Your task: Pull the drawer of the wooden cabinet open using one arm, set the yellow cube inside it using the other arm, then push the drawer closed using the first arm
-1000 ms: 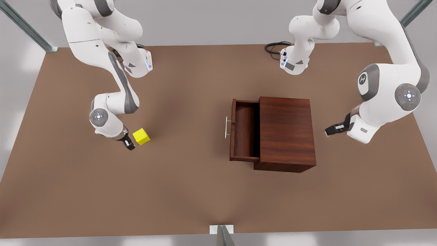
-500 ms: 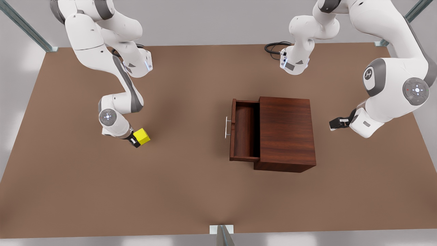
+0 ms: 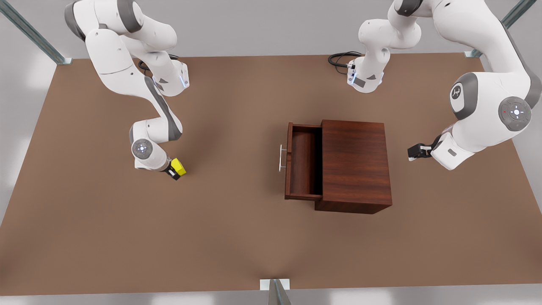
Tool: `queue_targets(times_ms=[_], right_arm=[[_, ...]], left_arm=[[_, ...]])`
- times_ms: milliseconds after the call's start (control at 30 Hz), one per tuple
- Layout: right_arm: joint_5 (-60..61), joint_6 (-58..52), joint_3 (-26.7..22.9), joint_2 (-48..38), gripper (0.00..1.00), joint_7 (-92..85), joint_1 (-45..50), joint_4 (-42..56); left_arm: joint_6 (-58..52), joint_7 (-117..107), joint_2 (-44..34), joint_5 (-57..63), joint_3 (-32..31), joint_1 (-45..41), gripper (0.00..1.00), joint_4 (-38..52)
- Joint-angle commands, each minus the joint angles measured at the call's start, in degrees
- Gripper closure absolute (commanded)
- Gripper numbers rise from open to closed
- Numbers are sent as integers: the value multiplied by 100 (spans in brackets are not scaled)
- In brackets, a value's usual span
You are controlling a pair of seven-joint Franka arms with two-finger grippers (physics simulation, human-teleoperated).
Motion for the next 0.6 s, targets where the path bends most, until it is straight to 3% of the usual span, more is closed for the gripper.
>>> queue_targets(times_ms=[0,33,133,233,367,567], right_arm=[[-28,161,2,-1,10,-192,-17,4],[-28,152,46,-19,20,-183,-88,4],[-20,135,169,-133,27,-148,-264,-4],[-11,-6,177,-361,44,-17,-290,4],[33,-242,213,-563,48,124,-290,22],[534,-1429,371,-757,48,124,-281,699]], left_arm=[[0,382,-6,7,1,0,0,3],[0,382,-6,7,1,0,0,3],[0,382,-6,7,1,0,0,3],[0,382,-6,7,1,0,0,3],[9,382,-6,-2,1,0,0,3],[18,382,2,7,1,0,0,3]])
